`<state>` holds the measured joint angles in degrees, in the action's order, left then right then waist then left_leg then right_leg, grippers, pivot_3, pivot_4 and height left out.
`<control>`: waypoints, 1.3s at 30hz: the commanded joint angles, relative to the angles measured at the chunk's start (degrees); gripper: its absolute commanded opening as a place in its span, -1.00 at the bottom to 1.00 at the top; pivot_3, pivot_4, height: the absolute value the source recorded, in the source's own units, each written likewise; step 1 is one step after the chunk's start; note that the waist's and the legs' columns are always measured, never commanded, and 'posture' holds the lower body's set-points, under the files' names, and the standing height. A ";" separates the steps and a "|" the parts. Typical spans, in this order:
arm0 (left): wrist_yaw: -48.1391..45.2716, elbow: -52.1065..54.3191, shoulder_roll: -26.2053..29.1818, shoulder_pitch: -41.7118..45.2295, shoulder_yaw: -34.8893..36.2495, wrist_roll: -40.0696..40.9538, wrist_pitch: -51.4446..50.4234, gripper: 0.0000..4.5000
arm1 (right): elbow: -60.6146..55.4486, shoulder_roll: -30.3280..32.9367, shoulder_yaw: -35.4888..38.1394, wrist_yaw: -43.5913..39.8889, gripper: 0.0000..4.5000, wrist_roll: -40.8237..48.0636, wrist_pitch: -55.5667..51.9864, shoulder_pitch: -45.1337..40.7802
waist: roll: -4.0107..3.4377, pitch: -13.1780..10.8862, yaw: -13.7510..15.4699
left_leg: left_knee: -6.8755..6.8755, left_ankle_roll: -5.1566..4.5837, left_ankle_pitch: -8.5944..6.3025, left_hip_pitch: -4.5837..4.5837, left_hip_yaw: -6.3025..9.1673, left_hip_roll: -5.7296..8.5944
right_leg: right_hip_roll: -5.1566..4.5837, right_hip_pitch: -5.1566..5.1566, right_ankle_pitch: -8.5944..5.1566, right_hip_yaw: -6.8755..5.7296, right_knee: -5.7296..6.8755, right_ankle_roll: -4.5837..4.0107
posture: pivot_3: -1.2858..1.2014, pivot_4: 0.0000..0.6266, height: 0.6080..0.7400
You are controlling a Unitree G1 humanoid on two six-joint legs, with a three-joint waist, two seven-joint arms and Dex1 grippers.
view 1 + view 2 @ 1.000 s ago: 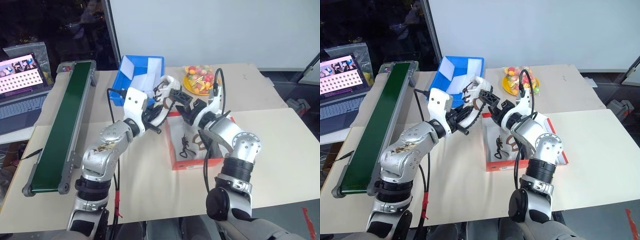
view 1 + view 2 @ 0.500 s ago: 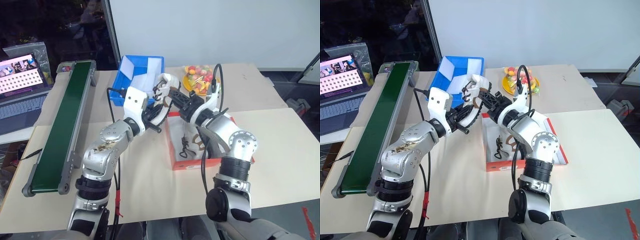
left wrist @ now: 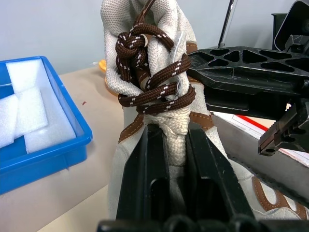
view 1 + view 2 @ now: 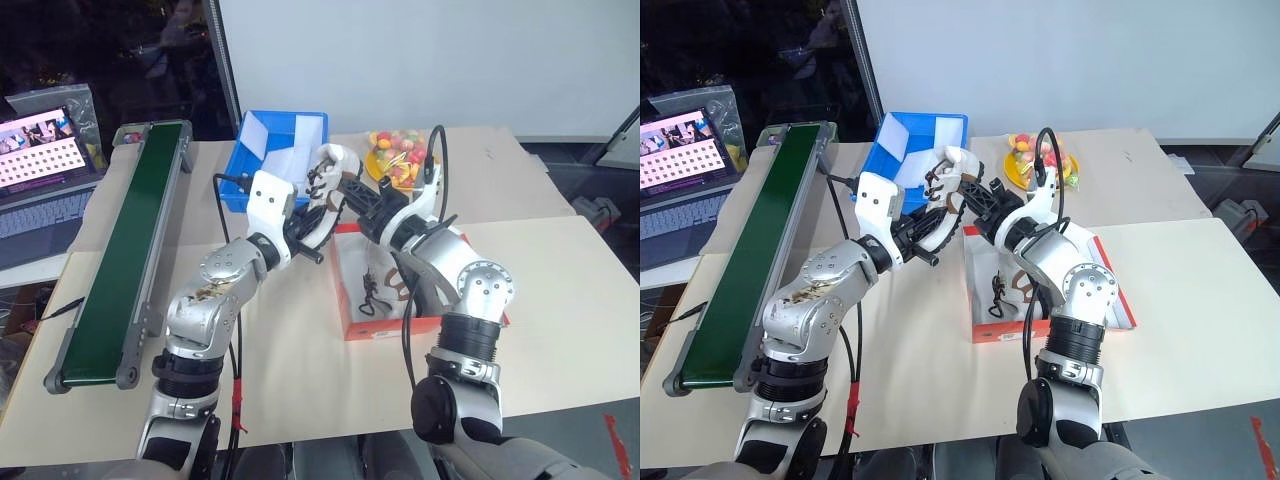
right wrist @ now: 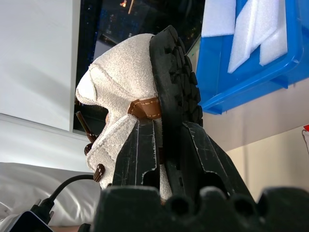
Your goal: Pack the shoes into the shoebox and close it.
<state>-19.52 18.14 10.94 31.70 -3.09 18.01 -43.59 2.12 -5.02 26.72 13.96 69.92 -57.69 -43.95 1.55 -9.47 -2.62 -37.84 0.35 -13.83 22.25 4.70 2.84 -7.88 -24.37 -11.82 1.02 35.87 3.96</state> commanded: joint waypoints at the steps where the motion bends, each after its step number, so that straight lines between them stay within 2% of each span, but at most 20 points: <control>1: -3.40 0.80 -1.12 0.26 -4.29 2.00 -0.28 -1.00 | -3.97 -2.44 -3.44 -0.30 -0.89 4.33 1.37 -4.50 | 0.00 0.00 0.01 | 0.00 0.00 0.00 0.00 0.00 0.00 | 0.00 0.00 0.00 0.00 0.00 0.00 | 0.03 -0.52 1.00; 12: -1.37 0.30 -1.50 -0.17 -2.46 1.38 0.96 -1.00 | -5.72 -0.31 -5.22 -0.03 -0.89 2.23 2.64 -3.11 | 0.00 0.00 0.01 | 0.00 0.00 0.00 0.00 0.00 0.00 | 0.00 0.00 0.00 0.00 0.00 0.00 | 0.03 -0.52 1.00; 14: -1.14 0.23 -1.36 -0.18 -2.10 1.22 0.89 -0.57 | -5.79 0.24 -5.07 0.18 -0.89 2.17 2.62 -2.45 | 0.00 0.00 0.01 | 0.00 0.00 0.00 0.00 0.00 0.00 | 0.00 0.00 0.00 0.00 0.00 0.00 | 0.03 -0.52 1.00; 18: -2.56 1.07 -0.70 -0.47 -2.63 1.77 0.37 0.02 | -5.95 0.78 -4.88 0.51 -0.89 2.87 2.98 -1.72 | 0.00 0.00 -0.01 | 0.00 -0.01 0.00 0.00 0.00 0.00 | 0.01 0.00 0.00 0.00 0.00 0.00 | 0.03 -0.52 1.00; 28: -3.85 3.78 -1.20 -0.97 -1.70 4.09 -0.32 0.02 | -5.65 2.34 -3.55 2.22 -0.89 -0.45 6.97 -0.90 | 0.00 0.00 0.02 | 0.00 -0.01 -0.01 0.00 -0.01 -0.01 | 0.01 0.00 0.00 0.00 -0.01 0.00 | 0.03 -0.52 1.00; 33: -3.80 8.86 -2.81 -0.16 6.32 15.07 -5.66 0.02 | -5.47 3.69 -3.89 2.21 -0.89 -2.26 8.48 -0.54 | 0.00 0.00 -0.02 | 0.00 -0.02 -0.01 0.01 0.00 -0.02 | 0.01 0.00 0.00 0.00 -0.02 0.00 | 0.03 -0.52 1.00; 36: -9.49 11.38 5.94 -2.33 12.19 19.92 -8.49 0.02 | -5.63 5.21 -4.28 2.52 -0.89 -2.73 7.99 -0.36 | 0.00 0.00 -0.14 | -0.01 -0.02 -0.01 0.01 0.00 -0.05 | 0.03 -0.01 0.00 0.00 -0.01 0.00 | 0.03 -0.52 1.00; 39: -19.23 10.82 18.01 -9.31 11.93 17.07 -3.16 0.02 | -4.49 9.55 -5.13 1.92 -0.89 -2.61 3.56 -0.44 | -0.19 0.01 -1.03 | 0.00 -0.08 -0.05 -0.10 -0.12 -0.23 | 0.26 0.01 0.00 0.15 0.00 -0.01 | 0.03 -0.52 1.00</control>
<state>-32.27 28.34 24.28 25.94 8.27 36.63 -50.81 -0.78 1.54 22.07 16.73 66.51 -51.22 -43.50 1.36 -9.46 -3.65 -37.85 0.26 -13.88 22.12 4.57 2.60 -7.61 -24.36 -11.83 1.18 35.87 3.94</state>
